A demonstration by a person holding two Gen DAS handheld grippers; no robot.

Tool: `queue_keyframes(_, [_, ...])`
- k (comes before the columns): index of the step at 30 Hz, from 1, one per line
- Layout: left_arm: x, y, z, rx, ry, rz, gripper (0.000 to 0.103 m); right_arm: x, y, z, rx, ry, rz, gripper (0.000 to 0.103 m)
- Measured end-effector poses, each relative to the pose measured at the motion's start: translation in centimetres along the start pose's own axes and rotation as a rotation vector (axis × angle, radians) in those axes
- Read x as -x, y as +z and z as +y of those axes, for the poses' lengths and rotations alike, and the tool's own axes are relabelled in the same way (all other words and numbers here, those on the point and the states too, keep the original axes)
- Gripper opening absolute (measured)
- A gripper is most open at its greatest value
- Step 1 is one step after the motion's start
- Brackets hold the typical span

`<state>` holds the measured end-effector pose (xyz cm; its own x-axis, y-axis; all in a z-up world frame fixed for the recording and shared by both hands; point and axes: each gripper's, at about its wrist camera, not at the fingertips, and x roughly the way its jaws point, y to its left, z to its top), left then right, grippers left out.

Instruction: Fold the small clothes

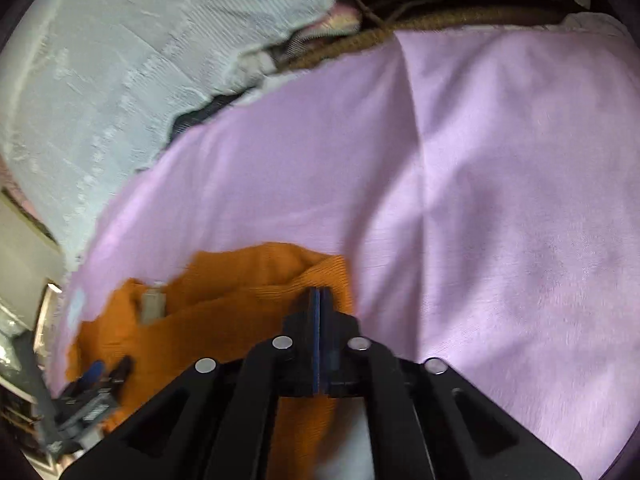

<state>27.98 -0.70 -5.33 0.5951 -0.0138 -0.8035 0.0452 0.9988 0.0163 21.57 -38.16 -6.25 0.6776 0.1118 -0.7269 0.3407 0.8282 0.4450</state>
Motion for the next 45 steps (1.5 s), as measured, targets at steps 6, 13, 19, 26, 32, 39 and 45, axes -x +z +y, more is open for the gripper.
queue_keyframes(6, [0.5, 0.3, 1.7, 0.079, 0.015, -0.023, 0.099, 2.9, -0.5, -0.2, 0.009, -0.030, -0.091, 0.007])
queue_keyframes(13, [-0.1, 0.3, 1.8, 0.072, 0.058, -0.017, 0.099, 4.3, -2.8, 3.5, 0.118, 0.047, -0.048, 0.034])
queue_keyframes(19, [0.3, 0.4, 2.8, 0.096, -0.002, -0.010, 0.099, 2.7, -4.8, 4.3, 0.191, -0.053, -0.058, 0.040])
queue_keyframes(26, [3.6, -0.2, 8.9, 0.212, -0.063, -0.019, 0.099, 5.0, -5.3, 2.3, 0.099, -0.017, -0.137, 0.065])
queue_keyframes(32, [5.0, -2.8, 19.6, 0.437, -0.062, -0.007, 0.099, 4.8, -4.7, 0.7, 0.008, 0.030, -0.125, 0.065])
queue_keyframes(39, [2.2, -7.3, 30.6, 0.888, -0.511, -0.068, 0.099, 5.4, -5.6, 0.5, -0.004, 0.051, -0.126, 0.073])
queue_keyframes(45, [0.2, -6.3, 33.6, 1.016, -0.652, -0.153, 0.098, 5.1, -5.4, 0.6, -0.004, 0.057, -0.116, 0.076])
